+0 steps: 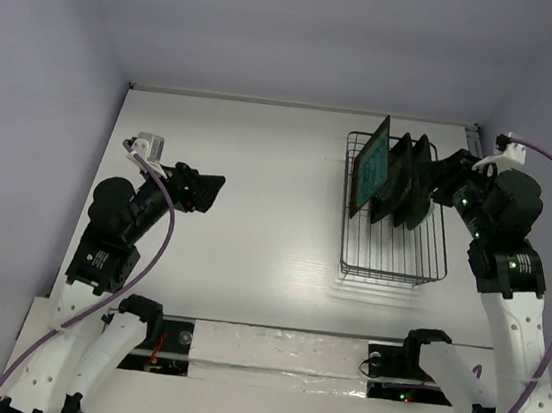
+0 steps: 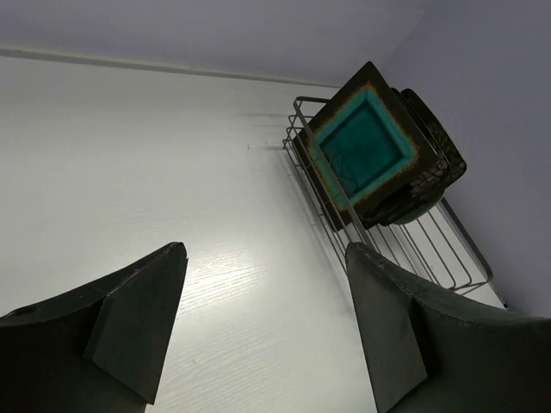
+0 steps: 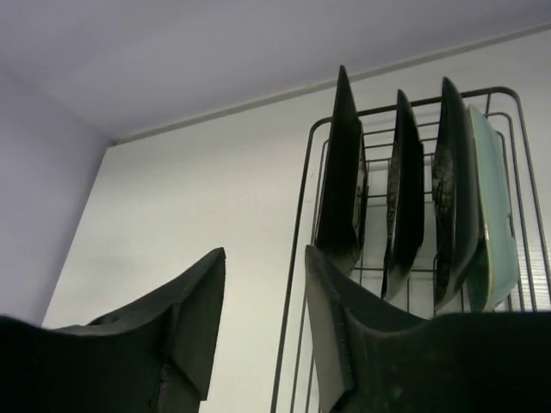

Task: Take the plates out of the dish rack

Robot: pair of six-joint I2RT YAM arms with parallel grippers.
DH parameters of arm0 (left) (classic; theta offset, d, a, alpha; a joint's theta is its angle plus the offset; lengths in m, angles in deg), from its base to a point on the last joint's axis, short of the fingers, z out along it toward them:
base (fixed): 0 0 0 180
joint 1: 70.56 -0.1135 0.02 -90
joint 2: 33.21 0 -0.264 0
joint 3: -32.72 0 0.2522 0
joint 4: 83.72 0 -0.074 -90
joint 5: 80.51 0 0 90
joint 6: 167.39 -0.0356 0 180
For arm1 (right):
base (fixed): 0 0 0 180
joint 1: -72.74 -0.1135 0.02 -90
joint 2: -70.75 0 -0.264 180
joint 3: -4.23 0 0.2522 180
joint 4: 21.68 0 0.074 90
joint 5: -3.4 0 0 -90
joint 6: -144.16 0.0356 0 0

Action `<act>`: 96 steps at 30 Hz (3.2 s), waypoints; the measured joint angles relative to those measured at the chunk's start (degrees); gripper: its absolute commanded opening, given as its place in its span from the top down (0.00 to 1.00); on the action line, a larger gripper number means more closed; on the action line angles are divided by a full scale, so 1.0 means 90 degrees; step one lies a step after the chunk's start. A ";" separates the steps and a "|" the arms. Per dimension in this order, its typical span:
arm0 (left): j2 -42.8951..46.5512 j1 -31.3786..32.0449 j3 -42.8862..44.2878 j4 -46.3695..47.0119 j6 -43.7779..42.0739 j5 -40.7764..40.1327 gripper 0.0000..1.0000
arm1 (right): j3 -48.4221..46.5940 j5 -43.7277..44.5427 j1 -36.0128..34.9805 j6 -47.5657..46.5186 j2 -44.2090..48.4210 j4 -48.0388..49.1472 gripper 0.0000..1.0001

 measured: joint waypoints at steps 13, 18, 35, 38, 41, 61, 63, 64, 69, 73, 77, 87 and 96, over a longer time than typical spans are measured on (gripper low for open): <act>0.0046 0.0000 0.0022 -0.0561 -0.0240 -0.0726 1.00 | -0.1345 0.0981 -0.1239 -0.0425 -0.1630 -0.0384 0.86; 0.0136 0.0012 -0.0112 -0.0665 -0.0206 -0.1299 1.00 | -0.1892 0.1642 -0.1377 -0.0719 -0.2453 -0.0673 0.38; 0.0355 0.0024 -0.0440 -0.0799 -0.0083 -0.1960 0.53 | -0.2732 0.2973 -0.1411 -0.1161 -0.4966 -0.1141 0.45; 0.0355 0.0024 -0.0440 -0.0797 -0.0083 -0.1960 0.53 | -0.2732 0.3084 -0.1413 -0.1197 -0.5192 -0.1229 0.49; 0.0357 0.0024 -0.0440 -0.0799 -0.0083 -0.1960 0.53 | -0.2732 0.3145 -0.1413 -0.1214 -0.5304 -0.1277 0.53; 0.0427 0.0024 -0.0440 -0.0797 -0.0083 -0.1940 0.53 | -0.3198 0.3645 -0.1462 -0.1746 -0.5683 -0.1887 1.00; 0.0430 0.0024 -0.0440 -0.0797 -0.0083 -0.1938 0.53 | -0.3313 0.3655 -0.1484 -0.1790 -0.5729 -0.1996 1.00; 0.0432 0.0024 -0.0440 -0.0797 -0.0083 -0.1936 0.53 | -0.3366 0.3679 -0.1503 -0.1812 -0.5739 -0.2062 1.00; 0.0474 0.0024 -0.0440 -0.0794 -0.0083 -0.1926 0.53 | -0.3791 0.3891 -0.1600 -0.1962 -0.5736 -0.2446 1.00; 0.0481 0.0024 -0.0440 -0.0794 -0.0080 -0.1926 0.53 | -0.4175 0.4109 -0.1666 -0.2074 -0.5637 -0.2633 1.00; 0.0498 0.0024 -0.0440 -0.0794 -0.0070 -0.1926 0.53 | -0.4456 0.4301 -0.1715 -0.2093 -0.5285 -0.2810 1.00; 0.0522 0.0024 -0.0440 -0.0782 0.0061 -0.1926 0.55 | -0.4748 0.3730 -0.2574 -0.1435 -0.3988 -0.2198 1.00; 0.0707 0.0024 -0.0442 -0.0792 0.0083 -0.1991 1.00 | -0.4430 0.2484 -0.3402 0.0347 -0.5637 0.0124 1.00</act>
